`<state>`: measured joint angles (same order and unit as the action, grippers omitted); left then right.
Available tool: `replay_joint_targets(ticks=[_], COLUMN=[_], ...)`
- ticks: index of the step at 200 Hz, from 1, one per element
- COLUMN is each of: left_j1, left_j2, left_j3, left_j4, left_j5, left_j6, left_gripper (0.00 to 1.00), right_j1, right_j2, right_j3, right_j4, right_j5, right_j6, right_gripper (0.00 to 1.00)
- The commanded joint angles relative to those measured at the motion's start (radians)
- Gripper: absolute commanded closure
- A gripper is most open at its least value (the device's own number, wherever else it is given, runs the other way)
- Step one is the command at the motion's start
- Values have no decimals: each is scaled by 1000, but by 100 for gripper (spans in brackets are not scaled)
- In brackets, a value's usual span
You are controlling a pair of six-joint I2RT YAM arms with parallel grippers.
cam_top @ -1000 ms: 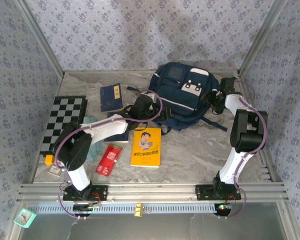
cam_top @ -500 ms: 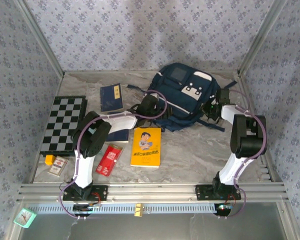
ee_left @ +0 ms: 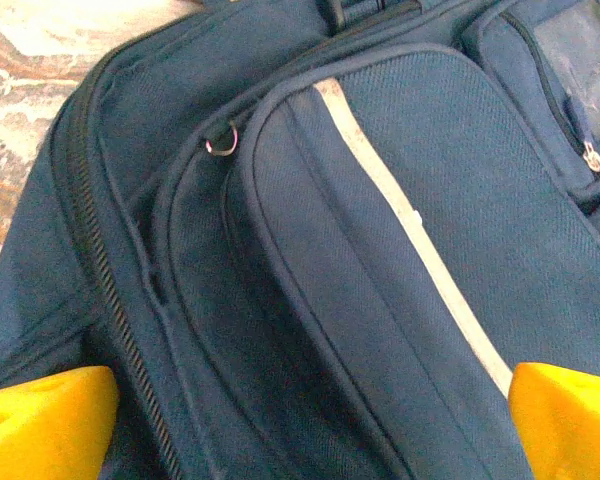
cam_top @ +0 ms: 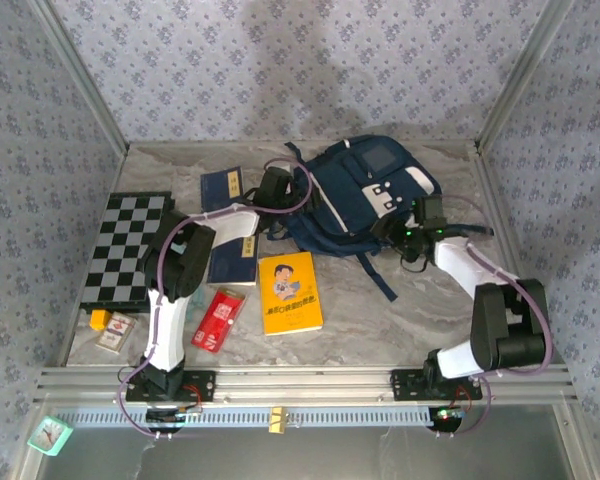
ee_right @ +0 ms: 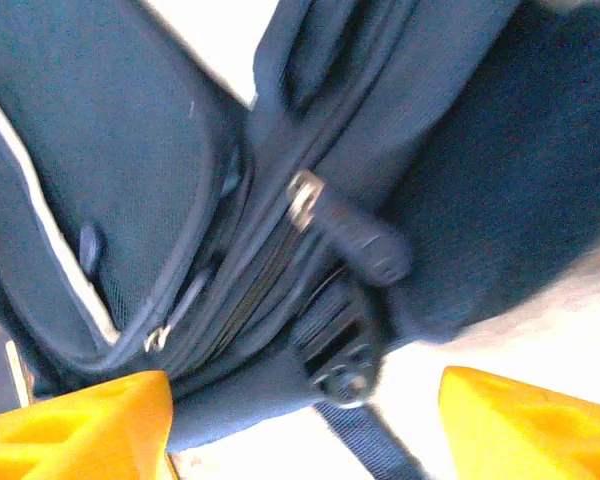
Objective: Pack the student bag
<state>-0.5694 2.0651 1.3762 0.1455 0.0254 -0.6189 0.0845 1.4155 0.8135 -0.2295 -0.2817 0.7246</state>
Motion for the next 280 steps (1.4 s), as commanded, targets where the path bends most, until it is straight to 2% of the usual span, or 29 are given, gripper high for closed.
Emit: replay_joint_targets(ticks=[1,22,37,79,101,124,139,171,192,227,256,280], left_j1=[-5,-31,-65,-187,-220,-234,-234,-231,-218,-169,-119,-99], left_j2=[-118,-191,-222,-266,-261,-225,-203,-133,-68,-13,-39,-153], left_j3=[-53,-124,-154,-212,-236,-214,-212,-167,-93,19,50,-12], left_j4=[-116,-118,-128,-95,-43,-37,-12,88,110,132,112,100], left_j5=[22,30,39,13,1,10,-7,-16,5,32,78,94], left_j6=[-18,-73,-106,-194,-235,-236,-225,-132,-71,40,109,138], left_gripper=[0,0,0,0,0,0,0,0,0,1,2,4], right_j1=[-103,-180,-204,-206,-186,-186,-196,-210,-208,-180,-95,-44], right_j2=[-39,32,95,218,280,323,330,249,171,9,-110,-143], right_j3=[17,37,56,116,135,143,136,91,78,12,-38,-53], right_j4=[-112,-107,-62,44,108,155,171,208,204,180,186,186], right_j5=[-32,-124,-203,-224,-205,-191,-198,-213,-243,-244,-136,-38], right_j6=[-43,-64,-61,-7,25,38,56,107,139,218,310,372], right_gripper=[18,15,19,25,33,47,64,87,98,99,99,99])
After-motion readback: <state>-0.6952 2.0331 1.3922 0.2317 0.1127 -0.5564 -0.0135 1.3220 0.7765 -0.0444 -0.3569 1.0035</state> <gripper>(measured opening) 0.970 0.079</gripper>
